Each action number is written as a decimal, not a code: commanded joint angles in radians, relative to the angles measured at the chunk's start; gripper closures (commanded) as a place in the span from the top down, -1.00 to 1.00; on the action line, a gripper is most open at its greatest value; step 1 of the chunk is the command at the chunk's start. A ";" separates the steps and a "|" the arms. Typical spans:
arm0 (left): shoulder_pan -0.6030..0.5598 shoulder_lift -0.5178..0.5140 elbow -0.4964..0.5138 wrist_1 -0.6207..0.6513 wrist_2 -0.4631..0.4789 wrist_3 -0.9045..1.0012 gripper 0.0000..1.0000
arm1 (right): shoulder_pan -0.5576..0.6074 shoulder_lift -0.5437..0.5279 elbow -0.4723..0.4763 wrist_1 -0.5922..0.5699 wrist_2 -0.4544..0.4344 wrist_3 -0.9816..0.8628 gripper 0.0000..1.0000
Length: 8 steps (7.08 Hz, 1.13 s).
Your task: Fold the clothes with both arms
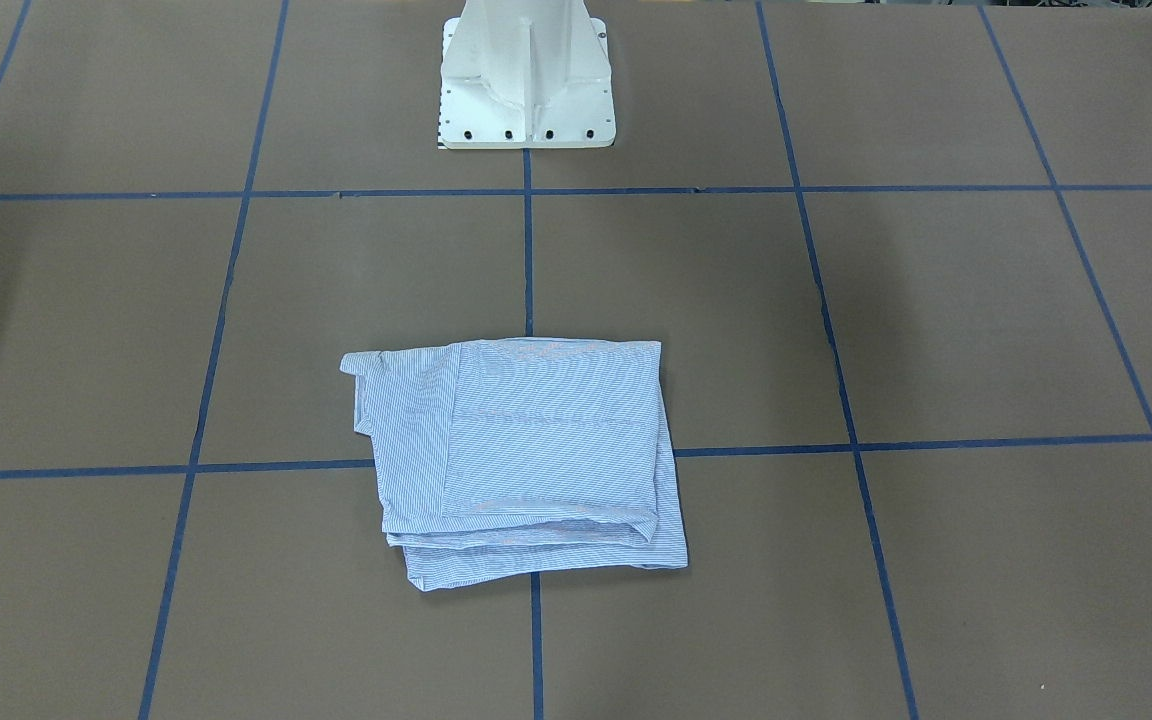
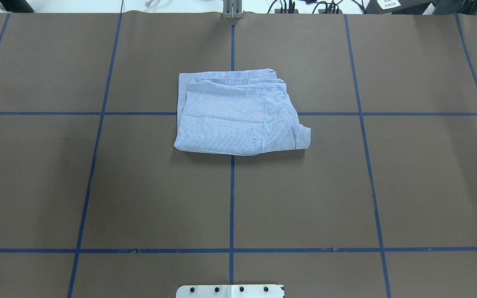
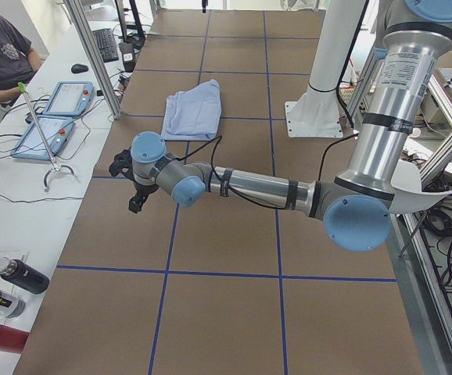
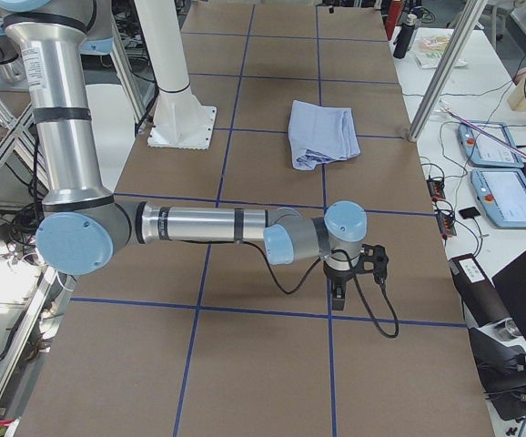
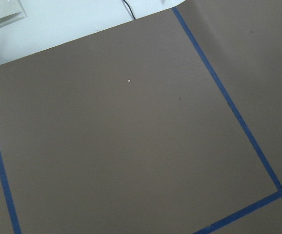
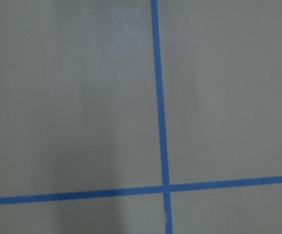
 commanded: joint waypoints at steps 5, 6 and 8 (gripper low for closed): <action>-0.147 0.092 -0.144 0.305 -0.003 0.213 1.00 | 0.004 -0.159 0.147 -0.172 -0.001 -0.224 1.00; -0.149 0.105 -0.164 0.313 -0.003 0.213 1.00 | 0.002 -0.156 0.179 -0.223 -0.001 -0.231 1.00; -0.146 0.169 -0.155 0.272 0.000 0.203 1.00 | 0.004 -0.165 0.207 -0.231 0.019 -0.231 1.00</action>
